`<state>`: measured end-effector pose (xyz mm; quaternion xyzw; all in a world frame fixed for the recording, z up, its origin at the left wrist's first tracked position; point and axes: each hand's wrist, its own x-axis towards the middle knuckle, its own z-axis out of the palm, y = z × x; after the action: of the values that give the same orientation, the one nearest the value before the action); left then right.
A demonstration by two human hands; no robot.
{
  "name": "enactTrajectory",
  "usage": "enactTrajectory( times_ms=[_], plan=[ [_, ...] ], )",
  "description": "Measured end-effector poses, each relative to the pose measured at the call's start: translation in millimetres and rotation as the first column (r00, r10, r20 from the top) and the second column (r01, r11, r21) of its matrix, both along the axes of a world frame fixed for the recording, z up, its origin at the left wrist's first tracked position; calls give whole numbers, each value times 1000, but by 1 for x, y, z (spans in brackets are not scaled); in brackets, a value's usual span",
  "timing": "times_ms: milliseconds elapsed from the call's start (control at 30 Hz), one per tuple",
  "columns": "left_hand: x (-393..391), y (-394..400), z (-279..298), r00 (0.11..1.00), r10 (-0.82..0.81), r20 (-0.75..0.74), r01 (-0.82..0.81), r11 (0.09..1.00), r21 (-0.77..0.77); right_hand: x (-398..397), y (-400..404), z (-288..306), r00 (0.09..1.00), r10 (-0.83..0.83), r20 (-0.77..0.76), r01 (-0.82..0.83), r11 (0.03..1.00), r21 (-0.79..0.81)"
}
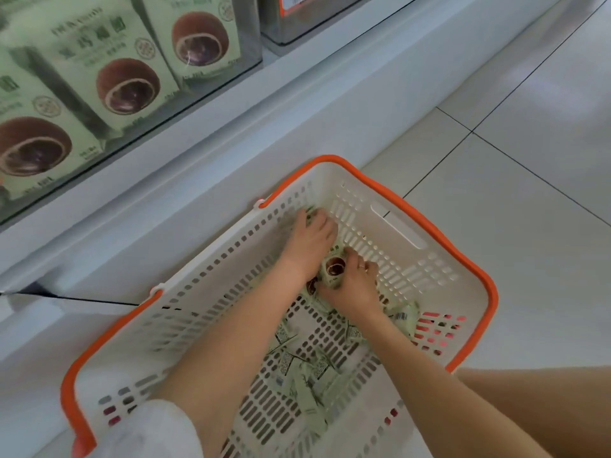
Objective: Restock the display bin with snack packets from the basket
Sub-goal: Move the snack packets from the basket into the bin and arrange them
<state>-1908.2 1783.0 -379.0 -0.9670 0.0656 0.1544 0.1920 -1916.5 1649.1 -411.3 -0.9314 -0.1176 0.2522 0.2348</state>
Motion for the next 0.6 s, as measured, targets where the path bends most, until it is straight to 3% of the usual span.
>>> enactTrajectory(
  times_ms=[100,167,300,333,367,400,433,467,500,533,567,600],
  plan=[
    [-26,11,-10,992,113,-57,-116,992,-46,-19,-3,1,995,47,92,-39,995,-90],
    [-46,19,-9,987,134,-93,-140,988,-61,-30,-2,1,995,80,60,-73,991,-108],
    [-75,22,3,976,207,-67,-218,930,-297,-52,7,15,995,-102,18,100,991,89],
    [-78,23,11,951,299,-74,-301,856,-420,-56,11,24,987,-160,21,155,976,153],
    [-81,22,24,900,417,-131,-412,712,-569,-59,14,34,978,-207,19,198,955,219],
    [-83,22,40,817,513,-265,-527,476,-704,-62,18,46,971,-240,12,227,930,290],
    [-85,22,58,718,532,-448,-612,176,-771,-64,22,58,967,-255,3,237,901,363],
    [-88,23,76,636,490,-596,-637,-103,-764,-66,26,72,969,-249,-8,228,875,427],
    [-92,27,93,594,449,-667,-623,-267,-735,-68,30,86,974,-226,-16,206,854,478],
    [-98,30,110,596,436,-675,-597,-322,-735,-69,35,100,981,-190,-29,178,840,513],
    [-104,32,128,616,485,-621,-575,-262,-775,-72,40,114,988,-151,-42,149,822,550],
    [-111,36,145,639,572,-514,-546,-132,-827,-74,45,129,992,-108,-57,121,804,582]
  ],
)
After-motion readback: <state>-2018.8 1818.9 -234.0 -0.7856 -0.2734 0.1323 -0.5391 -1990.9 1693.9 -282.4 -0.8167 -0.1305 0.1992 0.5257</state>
